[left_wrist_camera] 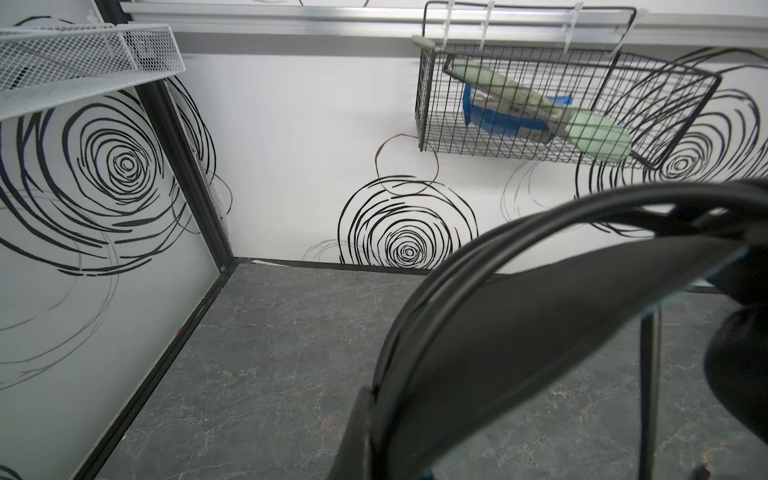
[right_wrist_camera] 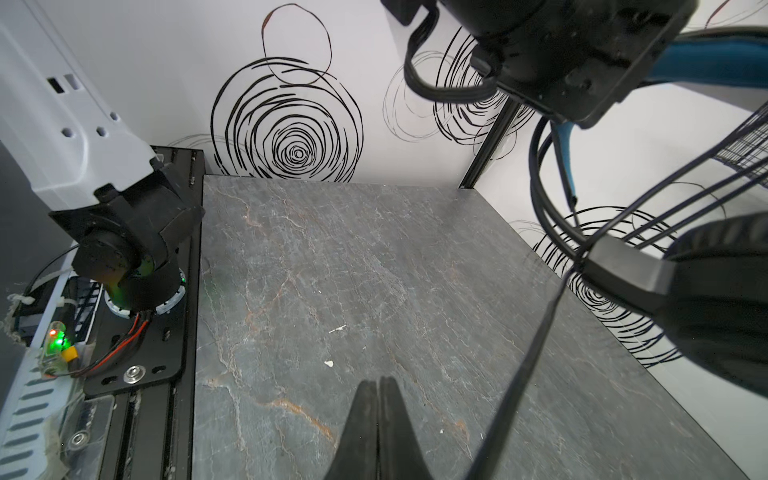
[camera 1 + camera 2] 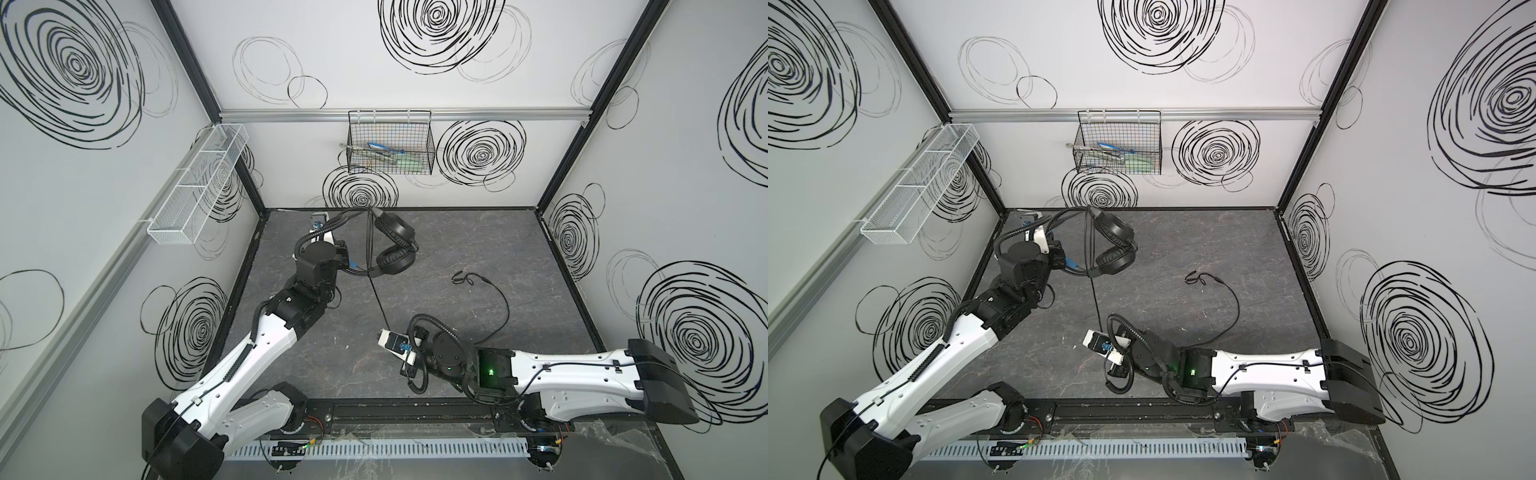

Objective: Wrap the headphones

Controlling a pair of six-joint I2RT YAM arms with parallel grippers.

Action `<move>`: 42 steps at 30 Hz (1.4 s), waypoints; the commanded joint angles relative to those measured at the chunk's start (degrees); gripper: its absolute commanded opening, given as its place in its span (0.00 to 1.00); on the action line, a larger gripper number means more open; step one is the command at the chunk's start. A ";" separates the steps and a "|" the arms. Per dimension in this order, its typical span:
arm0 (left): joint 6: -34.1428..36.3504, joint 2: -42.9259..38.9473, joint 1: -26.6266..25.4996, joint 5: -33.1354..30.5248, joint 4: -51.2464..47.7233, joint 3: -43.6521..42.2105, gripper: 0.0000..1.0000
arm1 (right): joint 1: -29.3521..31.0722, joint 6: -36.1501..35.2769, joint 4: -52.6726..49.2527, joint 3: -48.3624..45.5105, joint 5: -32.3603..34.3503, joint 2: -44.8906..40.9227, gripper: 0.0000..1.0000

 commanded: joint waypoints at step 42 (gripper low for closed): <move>13.76 -6.35 -15.52 -4.62 -14.12 -4.11 0.00 | -6.00 -10.34 -11.83 8.59 20.75 -4.57 0.04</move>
